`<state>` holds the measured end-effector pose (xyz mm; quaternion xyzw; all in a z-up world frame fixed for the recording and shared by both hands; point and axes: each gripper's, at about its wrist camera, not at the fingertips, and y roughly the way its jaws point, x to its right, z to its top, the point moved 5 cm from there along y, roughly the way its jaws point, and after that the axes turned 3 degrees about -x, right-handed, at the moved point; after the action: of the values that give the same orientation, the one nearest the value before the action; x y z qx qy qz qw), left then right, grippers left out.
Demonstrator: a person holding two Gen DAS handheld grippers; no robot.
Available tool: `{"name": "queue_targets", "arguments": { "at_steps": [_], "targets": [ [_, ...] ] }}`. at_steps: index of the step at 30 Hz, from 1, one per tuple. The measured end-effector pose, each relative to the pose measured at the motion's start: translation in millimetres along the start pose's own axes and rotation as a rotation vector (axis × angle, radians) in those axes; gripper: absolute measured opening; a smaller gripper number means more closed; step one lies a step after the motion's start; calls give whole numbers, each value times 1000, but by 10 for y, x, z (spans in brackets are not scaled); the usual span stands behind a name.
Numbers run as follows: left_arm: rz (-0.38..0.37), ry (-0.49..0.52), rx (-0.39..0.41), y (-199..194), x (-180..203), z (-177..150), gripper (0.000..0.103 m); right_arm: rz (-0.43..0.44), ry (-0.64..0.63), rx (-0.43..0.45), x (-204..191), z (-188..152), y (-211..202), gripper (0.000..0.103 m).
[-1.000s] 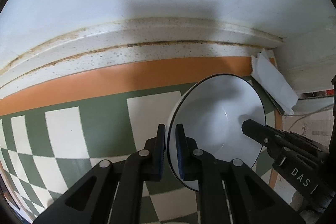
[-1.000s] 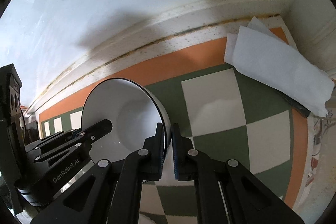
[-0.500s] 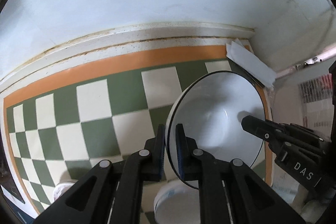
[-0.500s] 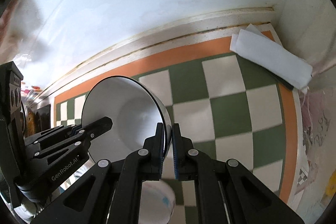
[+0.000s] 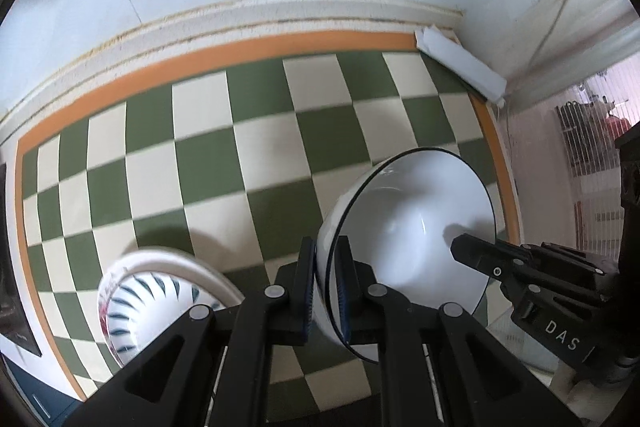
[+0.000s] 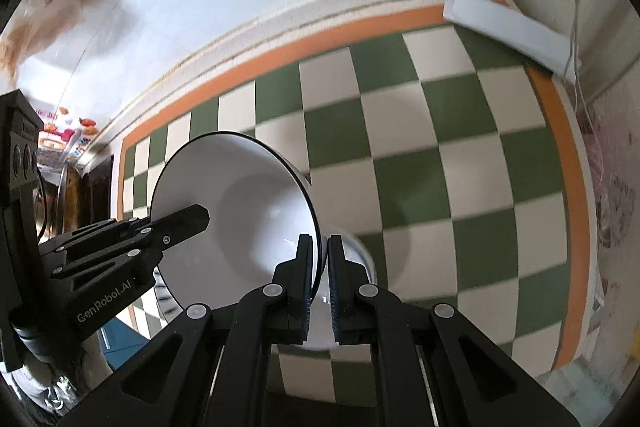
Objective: Organize plates and bowls
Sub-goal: 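Carry the black-rimmed bowl and lower it onto the bowl stack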
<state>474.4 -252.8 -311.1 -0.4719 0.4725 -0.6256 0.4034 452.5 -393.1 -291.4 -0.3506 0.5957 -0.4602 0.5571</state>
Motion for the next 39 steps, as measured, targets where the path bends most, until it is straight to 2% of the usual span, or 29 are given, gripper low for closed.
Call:
{"name": "queue_targets", "arguments": {
  "at_steps": [8,17,26,39],
  "targets": [
    [13,17,-61,253,57,-272,8,-6,29,-46,126,-311,200,9],
    [57,27,-117,555,67,-371,8,-40,38,-104,274,-367,507,9],
    [105,57,-105,586,111,-362,8,-49,66,-143,316,-364,669,9],
    [141,71,-111,621,114,-351,9,-53,61,-138,302,-359,636,12]
  ]
}}
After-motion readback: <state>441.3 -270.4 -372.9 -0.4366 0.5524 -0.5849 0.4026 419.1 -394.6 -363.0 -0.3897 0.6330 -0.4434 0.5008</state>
